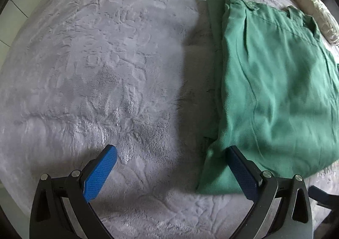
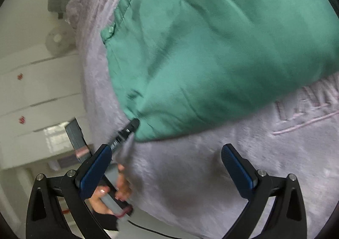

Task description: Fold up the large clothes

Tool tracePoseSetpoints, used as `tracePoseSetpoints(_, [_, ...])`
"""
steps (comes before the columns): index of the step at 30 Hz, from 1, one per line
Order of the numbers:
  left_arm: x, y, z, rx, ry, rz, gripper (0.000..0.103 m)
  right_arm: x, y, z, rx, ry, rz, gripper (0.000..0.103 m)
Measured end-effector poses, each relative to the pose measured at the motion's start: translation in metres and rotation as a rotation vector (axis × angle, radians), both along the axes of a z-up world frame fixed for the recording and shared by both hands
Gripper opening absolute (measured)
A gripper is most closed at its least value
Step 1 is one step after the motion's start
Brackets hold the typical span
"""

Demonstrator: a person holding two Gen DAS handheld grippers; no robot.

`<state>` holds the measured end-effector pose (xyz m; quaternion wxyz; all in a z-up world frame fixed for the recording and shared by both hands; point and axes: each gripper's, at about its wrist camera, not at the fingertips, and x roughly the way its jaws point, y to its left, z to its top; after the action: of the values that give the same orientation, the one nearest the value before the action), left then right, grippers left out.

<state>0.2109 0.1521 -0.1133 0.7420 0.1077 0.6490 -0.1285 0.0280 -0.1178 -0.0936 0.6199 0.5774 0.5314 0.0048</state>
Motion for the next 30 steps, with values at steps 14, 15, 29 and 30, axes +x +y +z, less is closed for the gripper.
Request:
tracePoseSetpoints(14, [0.022,0.023,0.022,-0.352,0.111,0.008,0.103,0.037,0.025,-0.041,0.166,-0.121,-0.162,0.103])
tracePoseSetpoints(15, [0.024,0.024,0.022,-0.378,0.131,0.016,0.103,0.039,0.025,-0.044,0.172,-0.120,-0.181,0.103])
tracePoseSetpoints(29, [0.035,-0.021,0.006,-0.610,0.330,0.042,0.103,0.044,0.007,-0.005,0.209,-0.207,-0.155,0.009])
tracePoseSetpoints(30, [0.038,-0.029,0.007,-0.639,0.343,0.039,0.103,0.045,0.005,0.000,0.199,-0.221,-0.141,0.009])
